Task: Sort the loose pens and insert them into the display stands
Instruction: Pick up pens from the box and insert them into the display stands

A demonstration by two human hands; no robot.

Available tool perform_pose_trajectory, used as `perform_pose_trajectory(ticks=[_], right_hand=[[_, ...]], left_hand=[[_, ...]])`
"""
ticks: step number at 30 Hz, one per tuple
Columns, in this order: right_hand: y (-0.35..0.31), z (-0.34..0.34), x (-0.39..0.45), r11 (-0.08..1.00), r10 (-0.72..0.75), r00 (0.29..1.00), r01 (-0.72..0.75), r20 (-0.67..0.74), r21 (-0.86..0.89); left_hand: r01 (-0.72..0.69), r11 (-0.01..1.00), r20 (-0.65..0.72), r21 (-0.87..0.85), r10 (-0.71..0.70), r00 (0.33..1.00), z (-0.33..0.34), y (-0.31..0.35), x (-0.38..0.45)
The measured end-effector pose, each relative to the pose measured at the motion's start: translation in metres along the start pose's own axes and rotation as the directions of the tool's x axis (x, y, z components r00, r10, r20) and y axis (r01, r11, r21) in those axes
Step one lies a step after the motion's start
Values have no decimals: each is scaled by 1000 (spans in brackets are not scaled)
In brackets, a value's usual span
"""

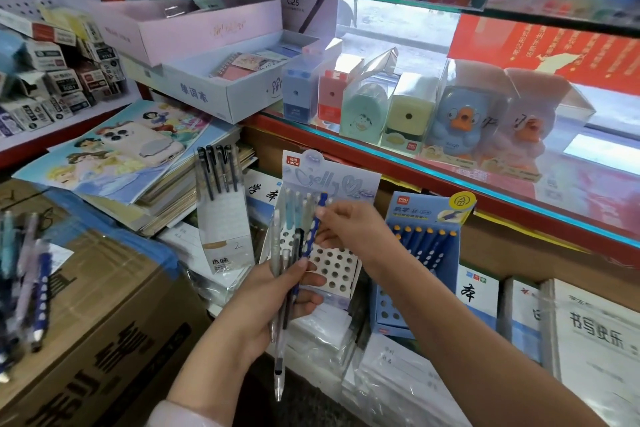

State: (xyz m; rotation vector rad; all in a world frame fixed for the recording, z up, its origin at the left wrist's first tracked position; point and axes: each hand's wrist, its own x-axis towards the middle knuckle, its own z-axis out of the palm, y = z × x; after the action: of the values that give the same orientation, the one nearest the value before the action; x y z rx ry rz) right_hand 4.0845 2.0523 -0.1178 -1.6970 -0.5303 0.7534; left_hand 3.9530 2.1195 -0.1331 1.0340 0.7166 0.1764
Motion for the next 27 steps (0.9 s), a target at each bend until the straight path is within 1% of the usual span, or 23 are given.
perform_pose_trajectory(ticks=[2, 4, 6, 8, 12, 14, 18, 21, 27], right_hand=[[-1, -13, -3, 997, -38, 994, 44, -105, 56], [0, -30, -8, 993, -83, 976, 99, -201, 69], [6, -49, -14, 990, -136, 946, 140, -294, -6], [16, -69, -21, 981, -187, 906, 151, -379, -123], [43, -99, -35, 939, -262, 819, 95, -510, -330], [56, -105, -38, 905, -300, 804, 70, -513, -420], [74, -101, -34, 776, -397, 805, 38, -440, -630], [80, -97, -27, 722, -443, 797, 47, -410, -690], [93, -90, -16, 671, -467, 806, 55, -364, -739]], left_hand=[[12, 1000, -13, -18, -12, 1000, 0, -2, 1], [19, 1000, -36, 7, -19, 999, -1, -4, 3], [15, 999, -61, 47, -12, 998, -2, -7, 5], [9, 998, -80, 65, -4, 997, -2, -9, 8], [0, 999, -110, 53, 6, 994, 1, -11, 14], [1, 999, -127, 42, 5, 992, 2, -12, 16], [11, 1000, -193, -4, -12, 981, 4, -15, 21], [-9, 999, -216, -31, 2, 976, 4, -15, 24], [-18, 1000, -206, -19, 13, 978, 6, -17, 25]])
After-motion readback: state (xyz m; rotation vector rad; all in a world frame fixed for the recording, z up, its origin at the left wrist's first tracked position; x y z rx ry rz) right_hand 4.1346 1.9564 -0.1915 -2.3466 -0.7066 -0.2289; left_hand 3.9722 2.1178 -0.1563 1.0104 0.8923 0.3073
